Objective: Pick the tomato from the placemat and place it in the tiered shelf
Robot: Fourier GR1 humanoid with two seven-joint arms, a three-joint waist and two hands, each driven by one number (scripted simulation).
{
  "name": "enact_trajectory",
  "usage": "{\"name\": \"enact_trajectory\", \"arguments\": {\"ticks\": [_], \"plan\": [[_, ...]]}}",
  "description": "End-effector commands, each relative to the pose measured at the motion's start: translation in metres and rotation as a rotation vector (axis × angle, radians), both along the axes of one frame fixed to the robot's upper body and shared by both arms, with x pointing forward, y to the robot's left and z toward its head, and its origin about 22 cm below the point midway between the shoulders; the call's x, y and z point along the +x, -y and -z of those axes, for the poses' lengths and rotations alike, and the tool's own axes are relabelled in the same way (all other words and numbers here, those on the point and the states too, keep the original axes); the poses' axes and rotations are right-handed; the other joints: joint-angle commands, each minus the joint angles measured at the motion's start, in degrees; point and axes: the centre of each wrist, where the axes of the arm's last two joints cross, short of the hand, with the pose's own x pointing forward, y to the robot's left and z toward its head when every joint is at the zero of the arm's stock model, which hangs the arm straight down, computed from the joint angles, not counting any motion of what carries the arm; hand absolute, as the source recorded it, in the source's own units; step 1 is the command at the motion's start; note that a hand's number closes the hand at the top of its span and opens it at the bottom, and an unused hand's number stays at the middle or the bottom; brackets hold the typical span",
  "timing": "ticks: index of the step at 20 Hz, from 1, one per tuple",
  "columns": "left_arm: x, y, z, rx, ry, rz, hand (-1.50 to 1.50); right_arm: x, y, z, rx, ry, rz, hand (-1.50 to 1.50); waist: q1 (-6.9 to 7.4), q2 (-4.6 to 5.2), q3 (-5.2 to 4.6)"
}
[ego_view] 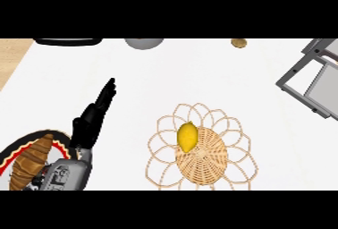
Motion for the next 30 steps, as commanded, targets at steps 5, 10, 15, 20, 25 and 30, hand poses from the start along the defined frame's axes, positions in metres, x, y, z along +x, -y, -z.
{"name": "enact_trajectory", "arguments": {"ticks": [5,10,15,20,25,30], "plan": [[0.013,0.007,-0.005,0.001,0.001,0.004,0.00,0.047,-0.018,0.016,-0.050,0.079,-0.006,1.50,0.06,0.08,-0.01],[0.010,-0.015,-0.011,0.017,0.003,-0.002,0.00,0.067,-0.032,0.027,-0.138,0.176,-0.004,1.50,-0.39,-0.10,0.00],[-0.010,-0.017,-0.003,0.007,0.004,0.000,0.00,0.103,-0.049,0.052,-0.111,0.160,-0.001,1.50,-0.13,-0.12,-0.01],[0.007,-0.001,-0.003,0.010,0.011,0.006,0.00,0.124,-0.052,0.067,0.202,0.100,-0.119,1.50,0.11,0.01,-0.01],[0.001,-0.003,-0.006,0.010,0.003,0.011,0.00,0.118,-0.030,0.063,0.229,0.089,-0.110,1.50,0.20,0.14,0.05],[0.003,0.006,-0.001,-0.005,0.021,-0.001,0.00,0.133,-0.038,0.061,0.206,0.100,-0.100,1.50,0.73,0.38,0.07]]}}
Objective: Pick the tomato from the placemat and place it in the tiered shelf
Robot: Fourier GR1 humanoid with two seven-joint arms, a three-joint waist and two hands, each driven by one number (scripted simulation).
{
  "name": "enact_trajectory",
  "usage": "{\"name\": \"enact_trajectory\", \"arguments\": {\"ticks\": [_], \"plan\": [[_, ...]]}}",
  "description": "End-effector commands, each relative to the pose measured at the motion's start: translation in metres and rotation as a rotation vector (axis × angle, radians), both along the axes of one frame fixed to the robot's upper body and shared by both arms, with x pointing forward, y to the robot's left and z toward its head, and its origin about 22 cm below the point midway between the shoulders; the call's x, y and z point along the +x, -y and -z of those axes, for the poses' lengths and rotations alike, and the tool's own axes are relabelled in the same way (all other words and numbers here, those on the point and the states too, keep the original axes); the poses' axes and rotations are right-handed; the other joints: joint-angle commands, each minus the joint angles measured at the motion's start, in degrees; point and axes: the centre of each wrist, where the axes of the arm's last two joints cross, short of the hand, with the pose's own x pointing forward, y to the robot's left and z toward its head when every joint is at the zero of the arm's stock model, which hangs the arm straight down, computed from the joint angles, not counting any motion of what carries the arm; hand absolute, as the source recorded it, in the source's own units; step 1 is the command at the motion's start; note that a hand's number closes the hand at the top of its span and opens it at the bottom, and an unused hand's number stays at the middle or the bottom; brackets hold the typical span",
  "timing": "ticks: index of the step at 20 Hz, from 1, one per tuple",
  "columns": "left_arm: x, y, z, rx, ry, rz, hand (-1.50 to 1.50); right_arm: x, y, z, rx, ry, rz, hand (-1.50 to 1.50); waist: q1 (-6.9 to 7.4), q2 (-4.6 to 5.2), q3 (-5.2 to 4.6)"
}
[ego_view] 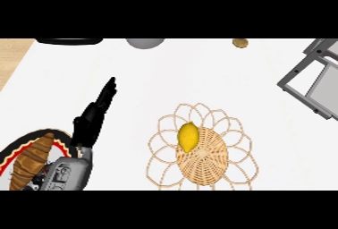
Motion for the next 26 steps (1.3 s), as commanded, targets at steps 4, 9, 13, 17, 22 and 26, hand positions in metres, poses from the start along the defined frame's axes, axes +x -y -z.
{"name": "enact_trajectory", "arguments": {"ticks": [4,9,13,17,22,26], "plan": [[0.001,0.006,0.007,0.010,-0.003,0.005,0.00,0.001,0.005,0.014,-0.155,-0.036,0.264,1.50,0.38,0.60,0.11],[-0.001,0.014,-0.015,-0.004,0.012,0.016,0.00,0.002,0.011,0.026,-0.121,-0.088,0.306,-1.50,0.46,0.17,0.17],[-0.005,-0.023,-0.005,0.003,0.013,0.015,0.00,-0.005,0.020,0.015,-0.006,-0.111,0.267,-1.50,0.69,0.30,0.16],[-0.005,0.007,0.005,0.007,-0.018,0.011,0.00,-0.007,0.023,0.014,0.086,-0.135,0.187,-1.50,0.30,0.32,0.18],[0.004,0.003,0.002,-0.005,0.000,-0.004,0.00,-0.018,0.032,0.003,0.118,-0.142,0.083,-1.50,-0.35,0.26,0.16],[-0.001,-0.002,0.002,0.006,-0.010,0.021,0.00,-0.012,0.026,-0.010,0.160,-0.137,0.071,-1.50,0.65,0.47,0.20]]}}
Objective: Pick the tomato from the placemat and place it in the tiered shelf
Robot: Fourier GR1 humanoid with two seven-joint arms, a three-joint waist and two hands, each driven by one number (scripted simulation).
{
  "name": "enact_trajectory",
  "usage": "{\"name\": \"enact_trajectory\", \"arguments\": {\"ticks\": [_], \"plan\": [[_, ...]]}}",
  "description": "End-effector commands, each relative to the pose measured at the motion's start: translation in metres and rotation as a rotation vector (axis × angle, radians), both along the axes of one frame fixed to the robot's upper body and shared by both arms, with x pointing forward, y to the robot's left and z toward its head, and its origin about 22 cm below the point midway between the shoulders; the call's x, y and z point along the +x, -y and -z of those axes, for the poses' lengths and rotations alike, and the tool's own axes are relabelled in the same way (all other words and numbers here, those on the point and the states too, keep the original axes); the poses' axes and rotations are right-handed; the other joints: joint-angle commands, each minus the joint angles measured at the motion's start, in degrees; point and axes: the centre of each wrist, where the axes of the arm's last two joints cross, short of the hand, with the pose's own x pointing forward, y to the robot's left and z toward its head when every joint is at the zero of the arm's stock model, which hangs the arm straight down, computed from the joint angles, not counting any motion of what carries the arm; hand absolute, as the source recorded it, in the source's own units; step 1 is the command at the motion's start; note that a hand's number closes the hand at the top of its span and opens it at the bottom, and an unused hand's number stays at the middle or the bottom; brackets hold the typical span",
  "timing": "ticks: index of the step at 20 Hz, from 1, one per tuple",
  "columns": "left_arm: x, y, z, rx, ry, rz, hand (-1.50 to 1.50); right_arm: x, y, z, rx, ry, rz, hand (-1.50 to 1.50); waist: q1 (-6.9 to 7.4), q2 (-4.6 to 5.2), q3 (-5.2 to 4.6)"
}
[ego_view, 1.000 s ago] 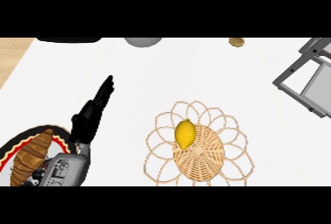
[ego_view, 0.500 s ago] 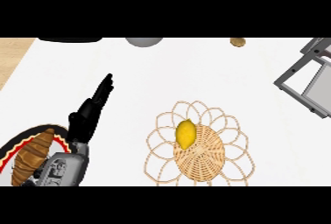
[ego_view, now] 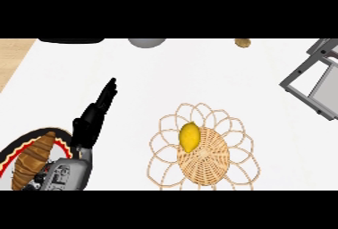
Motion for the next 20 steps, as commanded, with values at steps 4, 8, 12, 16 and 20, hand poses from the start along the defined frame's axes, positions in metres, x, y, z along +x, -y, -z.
{"name": "enact_trajectory", "arguments": {"ticks": [4,8,12,16,20], "plan": [[0.007,0.000,-0.002,-0.007,0.001,0.001,0.00,-0.014,0.010,-0.028,0.240,0.036,-0.046,-1.50,-0.10,0.14,0.01],[0.010,0.004,-0.009,0.005,0.016,-0.004,0.00,-0.045,0.029,-0.052,0.377,0.046,0.033,-1.50,-0.10,0.34,0.06],[0.003,0.001,-0.004,0.000,0.005,0.017,0.00,-0.077,0.047,-0.065,0.391,-0.011,0.143,-1.50,0.64,0.76,0.20],[-0.003,0.010,0.004,-0.011,0.008,0.008,0.00,-0.097,0.059,-0.060,0.353,-0.135,0.183,-1.50,0.48,1.05,0.37],[-0.004,0.003,0.004,-0.006,0.018,0.007,0.00,-0.119,0.070,-0.058,0.308,-0.217,0.209,-1.50,0.07,1.20,0.62]]}}
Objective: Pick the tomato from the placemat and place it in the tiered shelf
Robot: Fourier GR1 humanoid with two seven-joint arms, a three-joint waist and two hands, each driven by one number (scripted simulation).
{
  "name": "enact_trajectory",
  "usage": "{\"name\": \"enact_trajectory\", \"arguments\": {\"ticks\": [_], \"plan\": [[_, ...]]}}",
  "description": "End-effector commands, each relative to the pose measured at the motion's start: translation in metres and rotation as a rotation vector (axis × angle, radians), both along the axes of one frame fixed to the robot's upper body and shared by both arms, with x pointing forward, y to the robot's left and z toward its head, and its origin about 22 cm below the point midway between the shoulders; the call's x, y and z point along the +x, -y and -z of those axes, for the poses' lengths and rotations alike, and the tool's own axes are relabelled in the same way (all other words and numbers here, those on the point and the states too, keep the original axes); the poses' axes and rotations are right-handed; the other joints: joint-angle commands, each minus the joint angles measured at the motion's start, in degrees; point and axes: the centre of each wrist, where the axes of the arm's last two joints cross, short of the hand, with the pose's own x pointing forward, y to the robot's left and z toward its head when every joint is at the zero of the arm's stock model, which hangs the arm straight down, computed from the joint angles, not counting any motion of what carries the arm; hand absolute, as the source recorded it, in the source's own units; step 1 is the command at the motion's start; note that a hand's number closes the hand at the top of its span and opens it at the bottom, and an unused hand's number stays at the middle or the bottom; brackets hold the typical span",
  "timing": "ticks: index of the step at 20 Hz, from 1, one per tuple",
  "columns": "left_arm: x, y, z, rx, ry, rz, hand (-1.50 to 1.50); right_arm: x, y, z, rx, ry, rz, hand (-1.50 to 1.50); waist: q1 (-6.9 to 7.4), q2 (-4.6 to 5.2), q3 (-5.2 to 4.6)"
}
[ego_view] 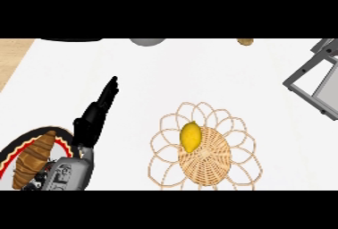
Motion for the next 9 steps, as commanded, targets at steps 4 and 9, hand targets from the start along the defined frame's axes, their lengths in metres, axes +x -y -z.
{"name": "enact_trajectory", "arguments": {"ticks": [4,9], "plan": [[0.000,-0.010,-0.005,-0.007,0.021,-0.018,0.00,-0.032,0.016,0.002,-0.066,-0.081,0.013,-1.50,-0.65,0.19,0.59],[0.002,-0.008,-0.007,-0.011,0.019,-0.019,0.00,-0.042,0.020,0.003,-0.090,-0.105,-0.033,-1.50,-1.00,0.16,0.72]]}}
